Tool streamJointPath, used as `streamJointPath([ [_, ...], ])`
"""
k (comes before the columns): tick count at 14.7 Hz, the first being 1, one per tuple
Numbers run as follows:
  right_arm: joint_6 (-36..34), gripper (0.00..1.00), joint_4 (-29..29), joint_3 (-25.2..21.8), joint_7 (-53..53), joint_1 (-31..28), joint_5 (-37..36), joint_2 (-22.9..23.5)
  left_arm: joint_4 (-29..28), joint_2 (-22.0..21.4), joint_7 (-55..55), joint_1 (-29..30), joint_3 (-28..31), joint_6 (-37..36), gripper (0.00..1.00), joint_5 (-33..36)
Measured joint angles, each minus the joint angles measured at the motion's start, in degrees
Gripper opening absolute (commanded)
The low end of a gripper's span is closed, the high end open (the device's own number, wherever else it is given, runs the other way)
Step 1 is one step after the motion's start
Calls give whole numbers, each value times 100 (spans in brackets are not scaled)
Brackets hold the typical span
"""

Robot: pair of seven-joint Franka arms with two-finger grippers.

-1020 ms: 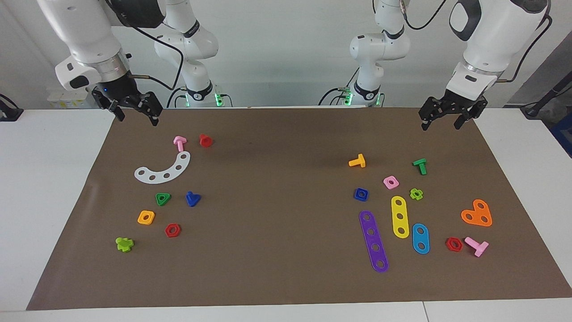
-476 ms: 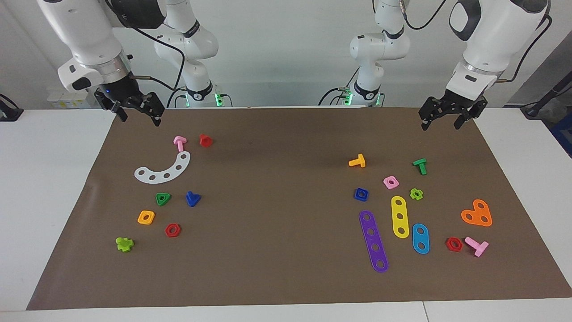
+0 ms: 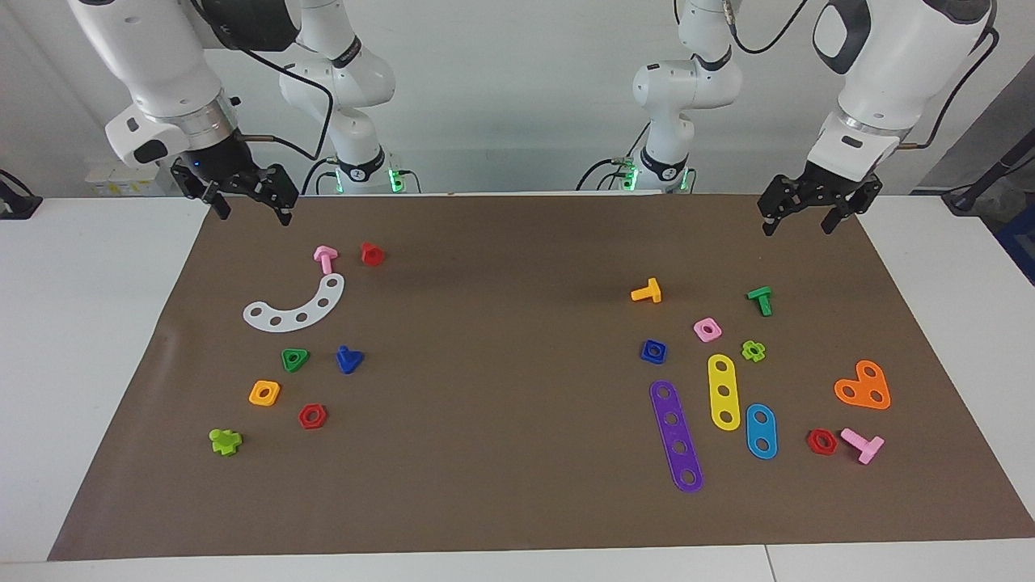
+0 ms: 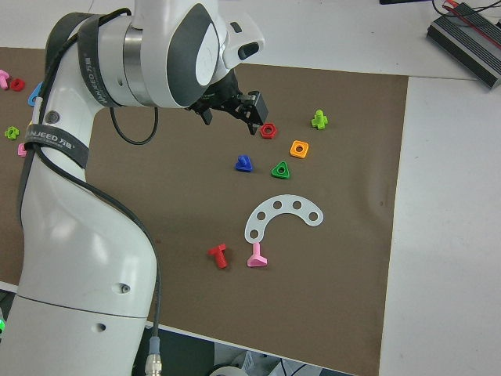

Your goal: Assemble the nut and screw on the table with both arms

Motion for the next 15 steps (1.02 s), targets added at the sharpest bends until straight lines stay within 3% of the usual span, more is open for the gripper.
streamJointPath([
  [15, 721, 100, -426, 17, -5, 14, 0, -38, -75, -34, 380, -16, -123, 5, 100, 0],
])
